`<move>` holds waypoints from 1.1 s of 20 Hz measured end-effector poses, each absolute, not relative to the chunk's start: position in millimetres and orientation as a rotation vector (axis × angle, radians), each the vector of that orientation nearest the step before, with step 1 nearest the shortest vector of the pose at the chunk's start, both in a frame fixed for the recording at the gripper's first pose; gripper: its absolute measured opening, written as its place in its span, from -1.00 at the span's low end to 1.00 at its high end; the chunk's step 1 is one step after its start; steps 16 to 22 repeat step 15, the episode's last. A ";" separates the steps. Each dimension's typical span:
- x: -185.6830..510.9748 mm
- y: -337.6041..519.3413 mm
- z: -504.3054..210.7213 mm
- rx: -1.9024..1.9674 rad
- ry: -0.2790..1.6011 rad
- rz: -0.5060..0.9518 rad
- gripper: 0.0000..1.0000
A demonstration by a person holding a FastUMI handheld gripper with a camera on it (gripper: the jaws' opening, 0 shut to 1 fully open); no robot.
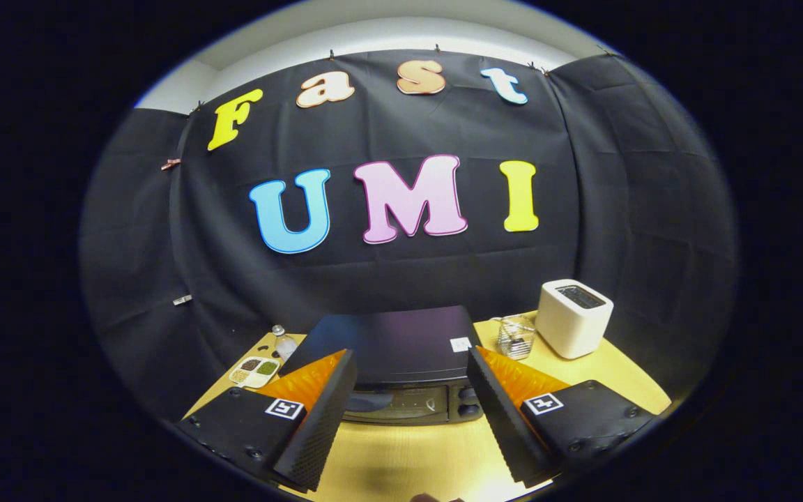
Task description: Open the toaster oven, put the food inside, and close the toaster oven door.
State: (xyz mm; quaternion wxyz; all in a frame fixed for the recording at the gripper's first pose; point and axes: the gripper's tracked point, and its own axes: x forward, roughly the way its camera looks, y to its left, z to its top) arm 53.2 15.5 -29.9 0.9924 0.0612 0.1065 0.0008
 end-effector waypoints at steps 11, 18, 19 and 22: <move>13.2 -6.6 -31.6 0.115 0.221 -0.037 0.96; 14.0 1.2 -38.7 0.120 0.246 -0.009 0.96; 14.0 1.2 -38.7 0.120 0.246 -0.009 0.96; 14.0 1.2 -38.7 0.120 0.246 -0.009 0.96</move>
